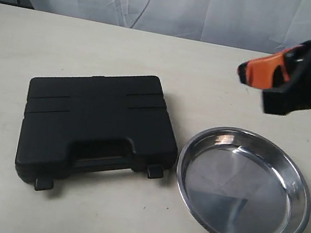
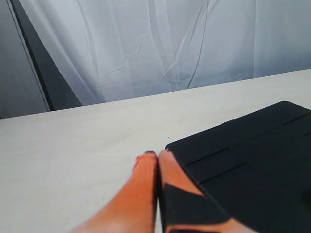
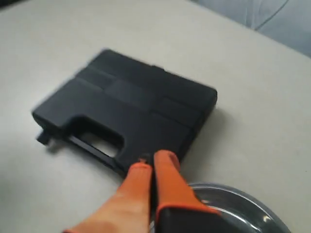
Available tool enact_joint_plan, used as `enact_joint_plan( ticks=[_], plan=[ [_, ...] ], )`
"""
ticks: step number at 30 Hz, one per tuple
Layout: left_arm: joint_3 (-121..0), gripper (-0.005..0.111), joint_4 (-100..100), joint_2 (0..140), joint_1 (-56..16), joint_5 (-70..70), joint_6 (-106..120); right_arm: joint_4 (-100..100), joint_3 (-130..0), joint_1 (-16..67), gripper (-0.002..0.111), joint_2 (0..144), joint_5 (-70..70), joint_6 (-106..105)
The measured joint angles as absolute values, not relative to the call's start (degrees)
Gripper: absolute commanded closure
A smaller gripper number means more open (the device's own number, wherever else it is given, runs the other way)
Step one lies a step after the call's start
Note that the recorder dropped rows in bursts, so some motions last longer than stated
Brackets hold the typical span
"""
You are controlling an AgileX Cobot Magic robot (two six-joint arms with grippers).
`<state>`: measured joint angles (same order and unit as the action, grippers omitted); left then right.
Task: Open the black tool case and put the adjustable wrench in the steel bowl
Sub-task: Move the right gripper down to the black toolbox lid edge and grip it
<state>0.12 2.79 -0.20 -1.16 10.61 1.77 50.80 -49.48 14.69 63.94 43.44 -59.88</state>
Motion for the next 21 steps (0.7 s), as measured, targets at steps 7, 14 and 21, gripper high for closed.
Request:
enact_joint_plan(
  ticks=[7,14,21],
  plan=[
    [0.12,0.106,2.79,-0.2,-1.16,10.61,1.77,-24.76,-67.25,39.61,0.108,89.04,42.79,1.14],
    [0.12,0.106,2.79,-0.2,-1.16,10.61,1.77,15.32,-70.12,50.93,0.101,100.88,46.04,-47.33],
    [0.12,0.106,2.79,-0.2,-1.16,10.61,1.77,15.18,-70.12,53.53,0.055,106.92,39.44,-48.69]
  ],
)
